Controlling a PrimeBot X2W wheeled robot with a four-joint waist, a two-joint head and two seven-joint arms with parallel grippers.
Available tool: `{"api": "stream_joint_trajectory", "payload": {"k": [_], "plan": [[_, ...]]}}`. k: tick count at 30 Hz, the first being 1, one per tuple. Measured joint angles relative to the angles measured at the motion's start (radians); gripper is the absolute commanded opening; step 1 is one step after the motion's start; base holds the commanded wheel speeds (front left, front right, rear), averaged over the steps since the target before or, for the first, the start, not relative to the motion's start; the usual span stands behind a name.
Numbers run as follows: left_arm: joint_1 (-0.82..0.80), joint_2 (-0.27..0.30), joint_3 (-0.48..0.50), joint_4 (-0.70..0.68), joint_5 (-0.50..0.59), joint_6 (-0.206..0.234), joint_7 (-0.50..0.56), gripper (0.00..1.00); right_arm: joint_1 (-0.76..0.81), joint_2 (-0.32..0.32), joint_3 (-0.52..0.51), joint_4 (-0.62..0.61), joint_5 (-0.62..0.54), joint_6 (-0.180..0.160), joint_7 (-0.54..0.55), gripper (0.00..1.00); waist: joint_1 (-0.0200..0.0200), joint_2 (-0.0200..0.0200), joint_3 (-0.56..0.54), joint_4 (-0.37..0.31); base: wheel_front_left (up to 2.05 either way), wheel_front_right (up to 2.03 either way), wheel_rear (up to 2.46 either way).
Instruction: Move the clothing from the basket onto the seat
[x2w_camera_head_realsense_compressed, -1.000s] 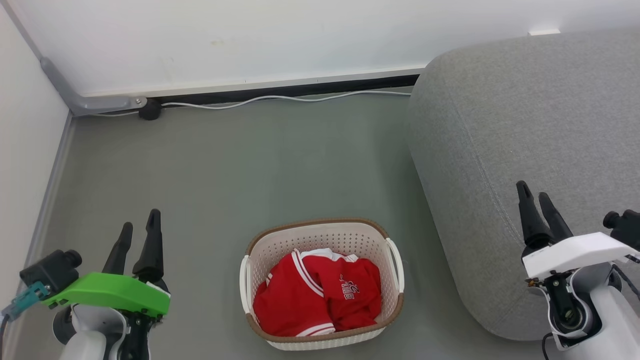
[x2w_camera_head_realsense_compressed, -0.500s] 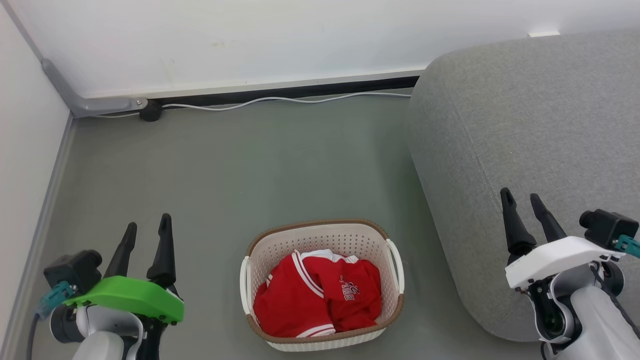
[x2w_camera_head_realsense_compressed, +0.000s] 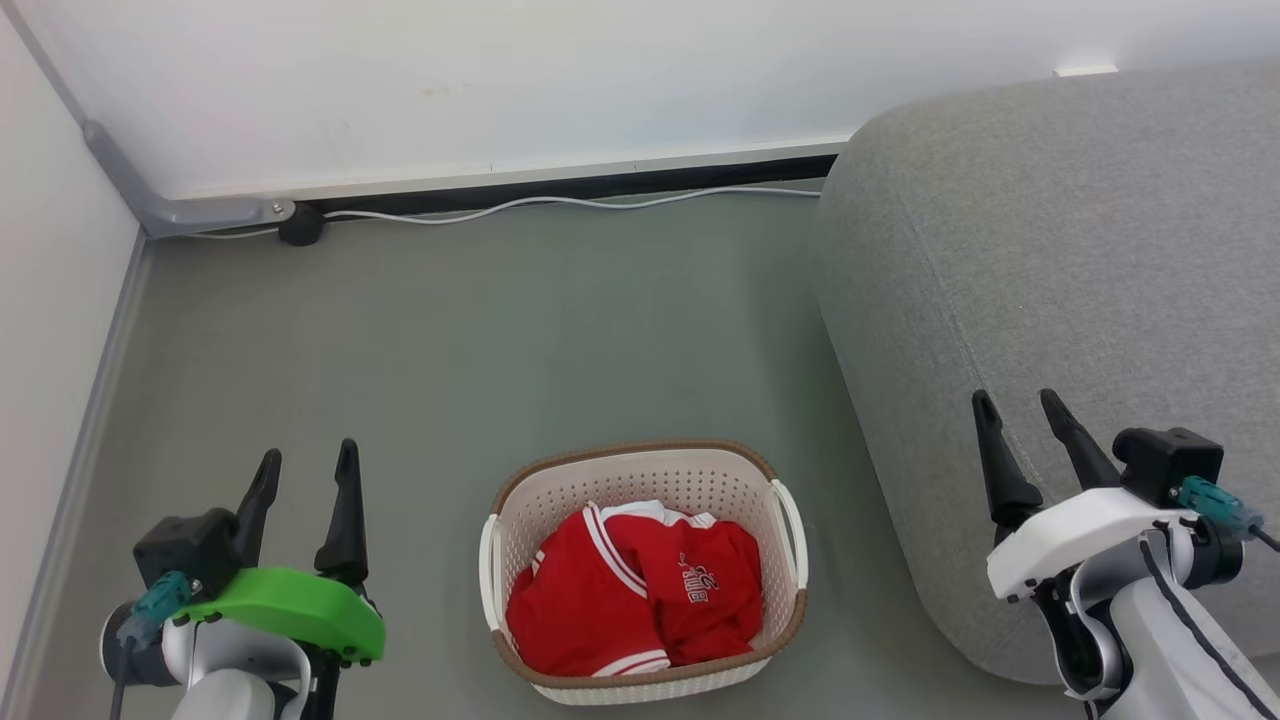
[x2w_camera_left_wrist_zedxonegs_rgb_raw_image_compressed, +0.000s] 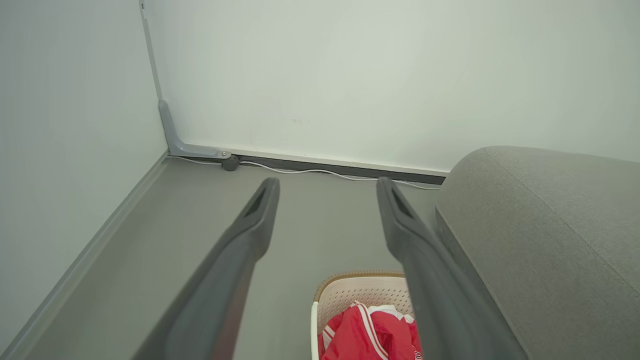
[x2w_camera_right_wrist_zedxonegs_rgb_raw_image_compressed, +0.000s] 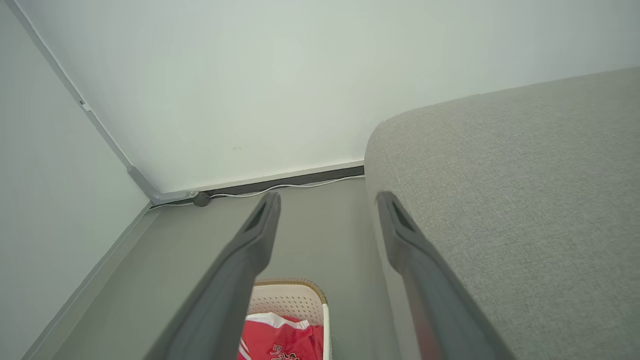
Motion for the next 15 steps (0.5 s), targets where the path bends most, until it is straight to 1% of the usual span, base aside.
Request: {"api": "stream_joint_trajectory", "payload": {"k": [2, 5, 8, 13, 15], "plan": [[0.000, 0.000, -0.002, 0.001, 0.007, 0.001, -0.003, 1.00, -0.002, -0.001, 0.003, 0.003, -0.013, 0.000, -0.001, 1.00, 0.0000, 0.0000, 0.000, 0.000, 0.00, 0.00, 0.00], [-0.001, 0.003, -0.010, 0.004, 0.050, 0.005, -0.012, 1.00, -0.011, -0.002, 0.009, 0.009, -0.043, -0.008, -0.010, 1.00, 0.0000, 0.0000, 0.001, -0.001, 0.00, 0.00, 0.00], [-0.002, 0.004, -0.018, 0.010, 0.070, 0.013, -0.020, 1.00, -0.012, -0.003, 0.018, 0.018, -0.083, -0.009, -0.019, 1.00, 0.0000, 0.0000, 0.002, 0.000, 0.00, 0.00, 0.00], [-0.004, 0.005, -0.025, 0.019, 0.125, 0.014, -0.040, 1.00, -0.020, -0.003, 0.027, 0.031, -0.138, -0.010, -0.037, 1.00, 0.0000, 0.0000, 0.005, 0.000, 0.00, 0.00, 0.00], [-0.005, 0.005, -0.027, 0.022, 0.138, 0.023, -0.045, 1.00, -0.024, -0.003, 0.029, 0.035, -0.157, -0.010, -0.046, 1.00, 0.0000, 0.0000, 0.006, 0.000, 0.00, 0.00, 0.00]]}}
